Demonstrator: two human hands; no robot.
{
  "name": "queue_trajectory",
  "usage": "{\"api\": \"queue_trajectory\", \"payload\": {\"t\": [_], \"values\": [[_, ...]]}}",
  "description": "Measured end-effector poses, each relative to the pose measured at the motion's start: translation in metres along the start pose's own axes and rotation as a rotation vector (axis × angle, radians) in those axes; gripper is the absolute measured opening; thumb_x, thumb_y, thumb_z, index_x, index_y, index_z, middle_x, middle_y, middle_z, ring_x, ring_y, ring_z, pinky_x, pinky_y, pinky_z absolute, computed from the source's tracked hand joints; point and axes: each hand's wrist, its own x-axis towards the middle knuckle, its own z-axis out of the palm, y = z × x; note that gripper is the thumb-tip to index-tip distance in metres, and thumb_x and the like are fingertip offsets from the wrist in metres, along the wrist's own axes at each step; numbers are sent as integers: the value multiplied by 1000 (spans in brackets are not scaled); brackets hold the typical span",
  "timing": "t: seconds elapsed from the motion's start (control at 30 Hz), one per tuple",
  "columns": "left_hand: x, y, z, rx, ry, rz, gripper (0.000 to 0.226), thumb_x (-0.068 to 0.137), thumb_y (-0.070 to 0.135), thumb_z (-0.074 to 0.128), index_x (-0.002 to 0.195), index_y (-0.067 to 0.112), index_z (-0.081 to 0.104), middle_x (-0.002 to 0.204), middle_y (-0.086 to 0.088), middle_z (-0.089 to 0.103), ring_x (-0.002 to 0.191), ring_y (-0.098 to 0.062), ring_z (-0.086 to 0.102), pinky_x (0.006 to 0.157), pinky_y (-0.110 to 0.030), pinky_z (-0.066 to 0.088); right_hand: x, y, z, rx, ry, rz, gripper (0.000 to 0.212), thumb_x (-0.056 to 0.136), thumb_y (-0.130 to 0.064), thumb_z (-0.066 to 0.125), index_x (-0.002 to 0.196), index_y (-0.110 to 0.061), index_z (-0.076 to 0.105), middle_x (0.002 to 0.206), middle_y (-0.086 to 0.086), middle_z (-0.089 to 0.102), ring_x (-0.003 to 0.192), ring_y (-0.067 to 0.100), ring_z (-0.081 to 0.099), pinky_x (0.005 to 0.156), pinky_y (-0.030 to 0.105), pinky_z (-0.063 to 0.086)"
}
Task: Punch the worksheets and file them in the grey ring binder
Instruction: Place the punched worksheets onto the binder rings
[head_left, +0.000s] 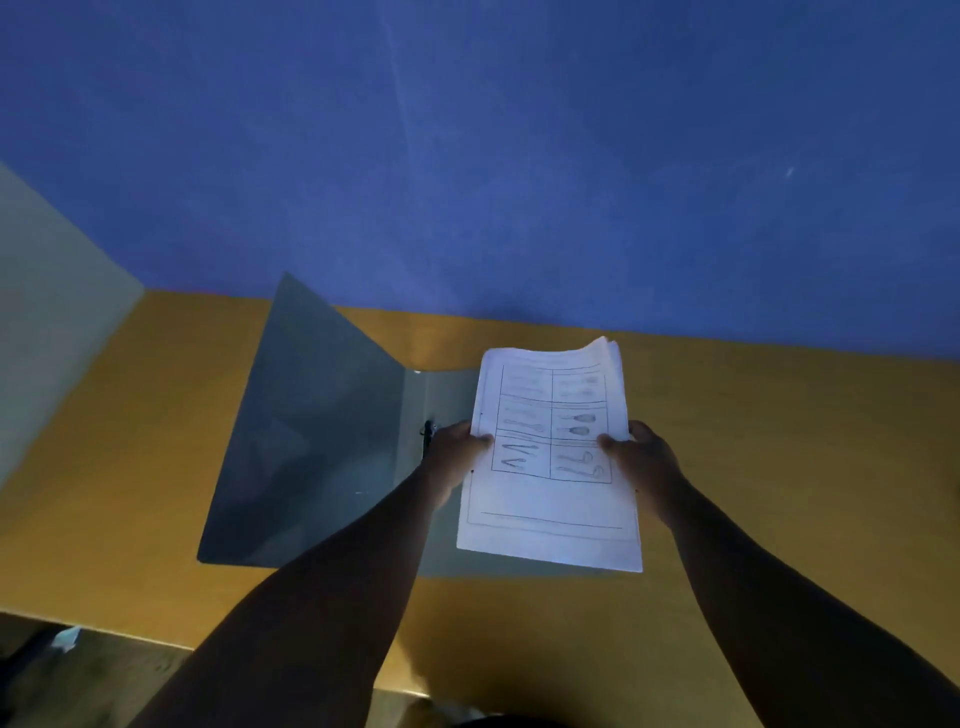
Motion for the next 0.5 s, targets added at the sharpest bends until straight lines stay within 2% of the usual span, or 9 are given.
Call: {"api": "queue_trajectory", "payload": {"t": [0.07, 0.17, 0.23, 0.33, 0.4, 0.5], "values": [[1, -8, -7, -33, 69, -36, 20, 90, 22, 64, 106, 14, 73, 93, 0, 73, 77, -15, 63, 66, -25, 45, -4, -6, 8, -32, -13, -47, 11, 90, -21, 64, 101, -23, 63, 93, -1, 68, 76, 16, 64, 63, 25, 51], [5, -13, -15, -66, 185, -62, 20, 91, 30, 65, 92, 11, 73, 70, 2, 63, 65, -15, 57, 61, -23, 41, -5, -9, 17, -73, -50, -90, 14, 90, -23, 65, 103, -26, 63, 95, -2, 69, 77, 13, 64, 62, 23, 49], [7, -15, -18, -86, 245, -55, 22, 90, 31, 63, 86, 11, 73, 70, -1, 64, 67, -18, 58, 64, -25, 42, -5, -11, 20, -69, -63, -94, 14, 90, -24, 65, 102, -28, 62, 94, -3, 69, 78, 14, 64, 63, 23, 50], [10, -18, -23, -108, 326, -52, 21, 89, 25, 62, 71, 16, 67, 67, 2, 60, 66, -16, 54, 61, -25, 42, -5, -15, 28, -74, -85, -90, 15, 91, -23, 64, 105, -27, 61, 90, -7, 67, 74, 9, 63, 56, 21, 46], [11, -20, -28, -123, 354, -64, 15, 87, 23, 61, 73, 20, 66, 71, 2, 60, 67, -17, 53, 62, -26, 44, -4, -16, 35, -57, -93, -86, 19, 91, -22, 65, 109, -23, 63, 95, -3, 68, 76, 9, 64, 56, 21, 46], [15, -25, -35, -132, 343, -98, 14, 84, 29, 60, 79, 23, 72, 84, 0, 72, 75, -19, 64, 70, -35, 56, -3, -17, 44, -47, -94, -78, 23, 91, -21, 65, 113, -20, 63, 99, 0, 68, 75, 7, 62, 56, 20, 45]]}}
